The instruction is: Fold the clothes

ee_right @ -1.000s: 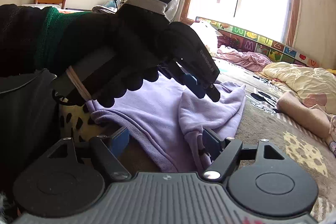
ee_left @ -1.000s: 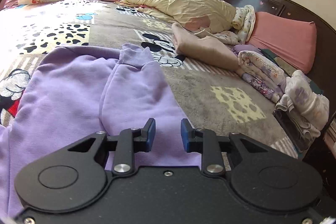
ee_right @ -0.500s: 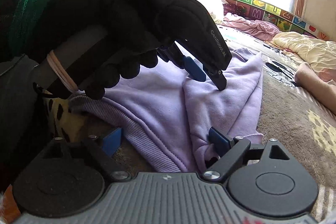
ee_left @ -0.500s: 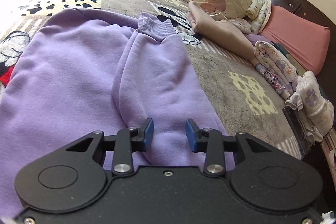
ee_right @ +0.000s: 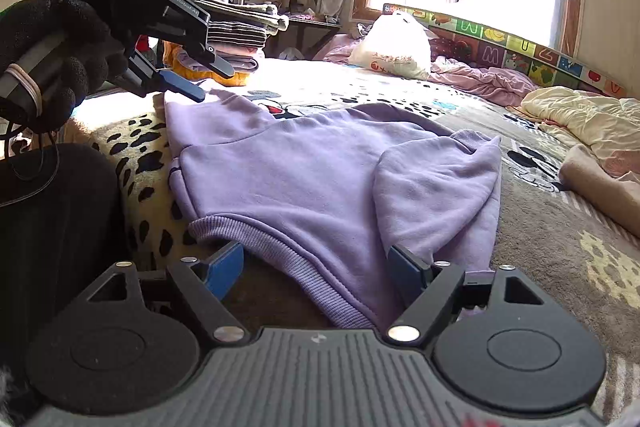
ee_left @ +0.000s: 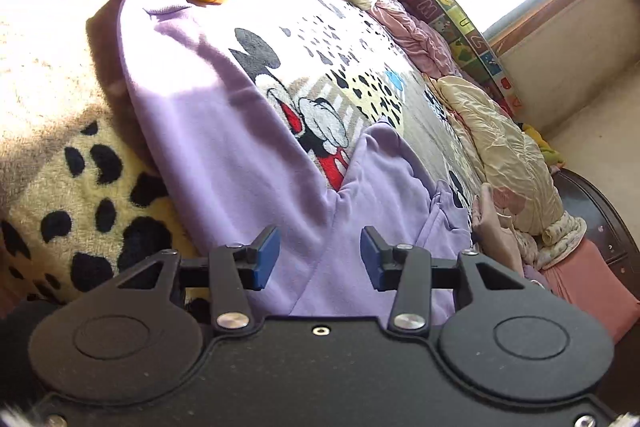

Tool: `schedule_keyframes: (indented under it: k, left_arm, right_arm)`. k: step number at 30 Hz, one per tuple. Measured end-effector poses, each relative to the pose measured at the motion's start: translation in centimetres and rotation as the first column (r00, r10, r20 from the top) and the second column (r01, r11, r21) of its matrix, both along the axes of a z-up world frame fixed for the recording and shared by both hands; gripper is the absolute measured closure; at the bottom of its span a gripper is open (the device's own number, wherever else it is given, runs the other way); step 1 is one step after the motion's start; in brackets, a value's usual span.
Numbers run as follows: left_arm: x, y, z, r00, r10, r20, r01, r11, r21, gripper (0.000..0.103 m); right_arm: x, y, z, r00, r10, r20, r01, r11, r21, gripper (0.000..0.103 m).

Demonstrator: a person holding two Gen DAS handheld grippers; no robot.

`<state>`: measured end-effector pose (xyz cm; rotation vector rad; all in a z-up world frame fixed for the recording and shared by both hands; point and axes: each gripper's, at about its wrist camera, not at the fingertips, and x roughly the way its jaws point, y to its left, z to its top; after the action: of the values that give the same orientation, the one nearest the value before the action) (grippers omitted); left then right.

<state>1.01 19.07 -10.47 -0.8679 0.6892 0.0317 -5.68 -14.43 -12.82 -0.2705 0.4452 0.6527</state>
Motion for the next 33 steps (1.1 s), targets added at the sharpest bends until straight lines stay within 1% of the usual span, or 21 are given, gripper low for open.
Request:
schedule_keyframes:
  k: [2, 6, 8, 11, 14, 19, 21, 23, 24, 26, 27, 29, 30, 31, 33]
  left_arm:
    - [-0.5, -0.2, -0.8, 0.999, -0.013, -0.033, 0.013, 1.0, -0.021, 0.06]
    - [-0.7, -1.3, -1.9, 0.996, -0.027, -0.088, 0.024, 0.999, -0.03, 0.058]
    - [-0.6, -1.6, -2.4, 0.993, -0.017, -0.114, 0.013, 0.999, -0.038, 0.058]
    - [-1.2, -1.7, -3.0, 0.989, 0.029, -0.144, -0.037, 0.998, -0.053, 0.058]
    - [-1.4, -1.5, -3.4, 0.988, 0.055, -0.146, -0.065, 0.996, -0.065, 0.058]
    - [-0.8, -1.6, -4.3, 0.994, 0.063, -0.088, -0.071, 0.993, -0.09, 0.059]
    - [-0.9, -1.7, -4.3, 0.996, 0.061, -0.067, -0.067, 0.994, -0.089, 0.069]
    - [-0.9, -1.8, -4.4, 0.997, 0.064, -0.048, -0.068, 0.995, -0.079, 0.081]
    - [-1.0, -1.9, -4.4, 0.997, 0.067, -0.032, -0.069, 0.994, -0.079, 0.083]
    - [-1.2, -2.4, -3.6, 0.998, 0.056, 0.034, -0.055, 0.997, -0.048, 0.087]
    - [-1.3, -2.9, -3.0, 0.997, 0.039, 0.07, -0.038, 0.999, -0.013, 0.088]
    - [-1.2, -4.4, -1.4, 0.992, -0.027, 0.126, 0.014, 0.994, 0.107, 0.089]
    - [-1.0, -5.4, -0.8, 0.987, -0.069, 0.144, 0.043, 0.983, 0.18, 0.089]
    - [-0.8, -6.6, -0.2, 0.98, -0.118, 0.157, 0.075, 0.963, 0.258, 0.089]
    - [-0.7, -8.7, 0.6, 0.962, -0.212, 0.173, 0.13, 0.911, 0.391, 0.089]
  right_arm:
    - [-0.2, 0.2, -0.1, 1.0, 0.01, 0.004, -0.01, 1.0, 0.002, 0.026]
    - [-0.7, -0.1, 0.8, 1.0, 0.008, 0.021, -0.008, 0.999, 0.04, 0.026]
    - [-0.8, -0.4, 1.2, 1.0, 0.002, 0.023, -0.004, 0.998, 0.06, 0.025]
    - [-1.0, -0.6, 1.3, 1.0, -0.003, 0.013, 0.002, 0.997, 0.072, 0.025]
    - [-0.8, -0.8, 1.1, 1.0, -0.006, -0.001, 0.006, 0.997, 0.079, 0.025]
    - [-0.3, -0.8, 0.4, 0.999, 0.001, -0.038, 0.003, 0.996, 0.089, 0.025]
    - [-0.2, -0.6, 0.0, 0.999, 0.007, -0.052, -0.003, 0.996, 0.089, 0.025]
    - [-0.1, -0.7, -0.1, 0.998, 0.004, -0.062, 0.002, 0.995, 0.096, 0.025]
    - [0.0, -0.9, -0.2, 0.998, -0.002, -0.067, 0.008, 0.995, 0.102, 0.025]
    - [0.3, -1.3, -0.3, 0.997, -0.019, -0.08, 0.029, 0.992, 0.12, 0.025]
    - [0.4, -1.5, -0.3, 0.996, -0.029, -0.088, 0.04, 0.991, 0.13, 0.025]
    - [0.7, -2.1, -0.4, 0.994, -0.05, -0.1, 0.065, 0.986, 0.152, 0.025]
    - [0.8, -2.3, -0.4, 0.993, -0.057, -0.103, 0.074, 0.984, 0.163, 0.025]
    - [0.9, -2.5, -0.3, 0.992, -0.062, -0.107, 0.08, 0.981, 0.175, 0.025]
    - [1.1, -3.0, -0.3, 0.991, -0.063, -0.117, 0.086, 0.975, 0.206, 0.025]
